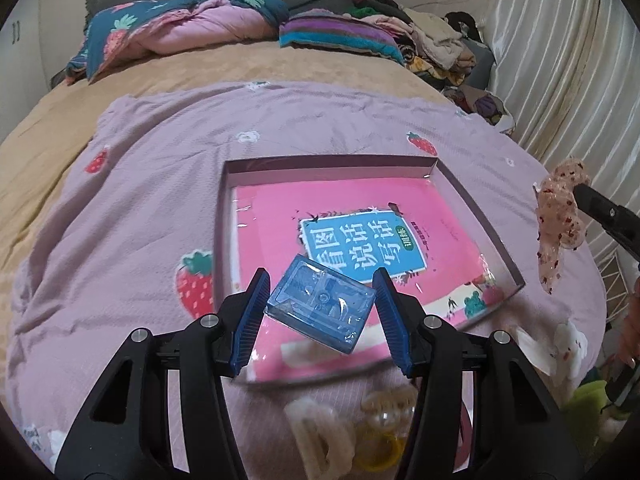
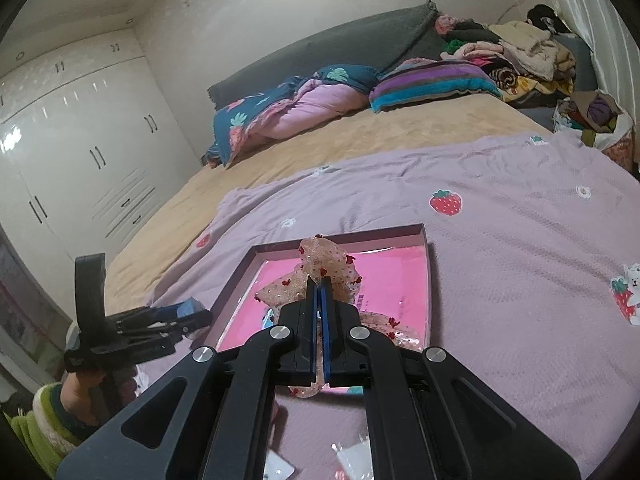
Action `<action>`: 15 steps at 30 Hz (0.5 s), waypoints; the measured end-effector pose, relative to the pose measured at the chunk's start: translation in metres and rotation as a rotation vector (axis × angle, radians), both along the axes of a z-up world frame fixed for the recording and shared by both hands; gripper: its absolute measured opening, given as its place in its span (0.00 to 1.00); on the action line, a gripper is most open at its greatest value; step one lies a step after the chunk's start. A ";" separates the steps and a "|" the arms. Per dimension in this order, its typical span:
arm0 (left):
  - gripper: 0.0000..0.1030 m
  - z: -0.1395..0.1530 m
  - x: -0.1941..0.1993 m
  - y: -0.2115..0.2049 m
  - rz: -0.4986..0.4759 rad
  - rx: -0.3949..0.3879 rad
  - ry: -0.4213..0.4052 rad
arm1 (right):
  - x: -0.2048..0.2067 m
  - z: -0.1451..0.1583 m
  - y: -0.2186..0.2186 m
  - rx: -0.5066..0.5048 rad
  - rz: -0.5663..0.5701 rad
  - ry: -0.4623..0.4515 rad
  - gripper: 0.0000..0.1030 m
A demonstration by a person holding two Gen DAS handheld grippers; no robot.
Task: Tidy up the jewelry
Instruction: 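Grasp and carry the blue case into the box while the right tool carries the bow there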
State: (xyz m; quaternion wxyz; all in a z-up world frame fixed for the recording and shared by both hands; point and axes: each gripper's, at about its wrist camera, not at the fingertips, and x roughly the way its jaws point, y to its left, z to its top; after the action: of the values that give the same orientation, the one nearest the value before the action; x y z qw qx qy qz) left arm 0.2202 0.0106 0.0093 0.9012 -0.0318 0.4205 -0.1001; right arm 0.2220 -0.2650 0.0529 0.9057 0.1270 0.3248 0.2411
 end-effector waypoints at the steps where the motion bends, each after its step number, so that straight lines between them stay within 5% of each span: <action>1: 0.44 -0.002 0.004 -0.003 -0.006 -0.002 0.005 | 0.005 -0.001 0.000 0.002 -0.002 0.006 0.01; 15: 0.44 -0.035 0.030 -0.024 -0.026 0.040 0.064 | 0.053 -0.030 0.016 -0.020 0.003 0.088 0.01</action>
State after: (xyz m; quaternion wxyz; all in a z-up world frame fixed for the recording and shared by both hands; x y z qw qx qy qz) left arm 0.2506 -0.0130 -0.0261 0.8862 -0.0116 0.4516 -0.1025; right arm 0.2753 -0.2487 0.0232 0.8912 0.1279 0.3672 0.2336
